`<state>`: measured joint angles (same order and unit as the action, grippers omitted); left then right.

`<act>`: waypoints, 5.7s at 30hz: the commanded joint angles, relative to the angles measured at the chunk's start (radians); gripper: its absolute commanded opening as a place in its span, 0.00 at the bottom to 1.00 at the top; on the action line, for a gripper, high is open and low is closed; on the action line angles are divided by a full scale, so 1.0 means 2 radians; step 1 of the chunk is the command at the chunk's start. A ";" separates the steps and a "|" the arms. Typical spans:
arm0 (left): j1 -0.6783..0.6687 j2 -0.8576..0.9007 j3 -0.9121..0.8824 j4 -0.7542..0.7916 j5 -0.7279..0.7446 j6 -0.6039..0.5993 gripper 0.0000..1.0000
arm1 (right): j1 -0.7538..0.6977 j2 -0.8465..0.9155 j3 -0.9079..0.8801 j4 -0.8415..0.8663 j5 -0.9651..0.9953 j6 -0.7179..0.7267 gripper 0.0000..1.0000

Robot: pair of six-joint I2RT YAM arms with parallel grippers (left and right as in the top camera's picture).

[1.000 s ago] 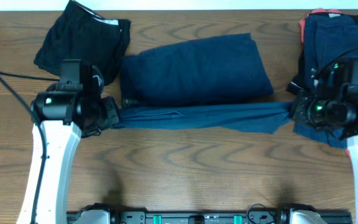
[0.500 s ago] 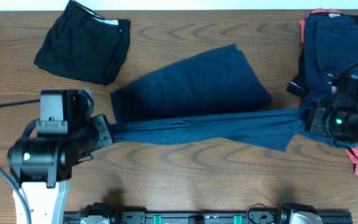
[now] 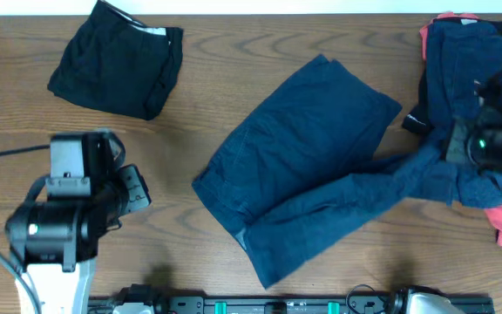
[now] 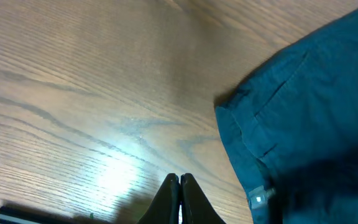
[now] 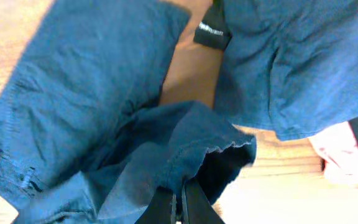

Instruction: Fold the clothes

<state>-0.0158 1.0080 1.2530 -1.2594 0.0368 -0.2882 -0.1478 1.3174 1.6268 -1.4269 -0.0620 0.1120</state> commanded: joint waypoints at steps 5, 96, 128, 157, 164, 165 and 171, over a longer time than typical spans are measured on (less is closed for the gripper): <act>-0.010 0.055 0.001 0.000 0.090 0.056 0.06 | 0.017 0.054 0.004 0.014 0.001 -0.013 0.01; -0.509 0.129 -0.331 0.397 0.151 -0.210 0.34 | 0.019 0.060 0.004 0.015 -0.009 -0.025 0.01; -0.284 -0.054 -0.080 0.109 -0.052 -0.114 0.06 | 0.017 0.042 0.004 0.036 -0.049 -0.032 0.01; -0.258 0.059 -0.068 0.054 -0.320 -0.248 0.06 | 0.068 0.197 -0.001 0.250 -0.106 -0.068 0.01; -0.195 0.138 -0.068 0.127 -0.324 -0.230 0.06 | 0.082 0.254 -0.001 0.269 -0.106 -0.066 0.01; -0.186 0.149 -0.068 0.139 -0.324 -0.223 0.06 | 0.082 0.262 -0.001 0.269 -0.106 -0.066 0.01; -0.146 0.206 -0.068 0.219 -0.324 -0.188 0.06 | 0.081 0.298 -0.001 0.280 -0.104 -0.066 0.01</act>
<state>-0.3496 1.3827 1.1057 -0.8452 -0.5308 -0.7078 0.0212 1.8866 1.6249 -0.8803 -0.3298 -0.0124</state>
